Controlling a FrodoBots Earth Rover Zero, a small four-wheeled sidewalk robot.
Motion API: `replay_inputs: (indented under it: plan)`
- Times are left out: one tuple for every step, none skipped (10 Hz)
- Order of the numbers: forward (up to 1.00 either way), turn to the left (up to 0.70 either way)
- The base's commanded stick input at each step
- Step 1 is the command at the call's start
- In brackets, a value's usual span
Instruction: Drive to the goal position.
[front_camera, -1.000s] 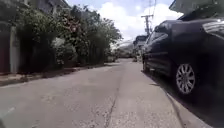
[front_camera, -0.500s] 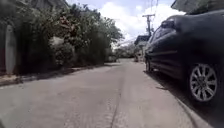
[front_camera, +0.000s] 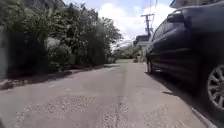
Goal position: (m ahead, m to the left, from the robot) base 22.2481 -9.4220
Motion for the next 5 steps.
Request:
replay_inputs:
  plan:
    - [0.85, -0.03]
    - [0.85, -0.23]
    - [0.85, -0.32]
    - [0.85, -0.34]
    - [0.85, -0.34]
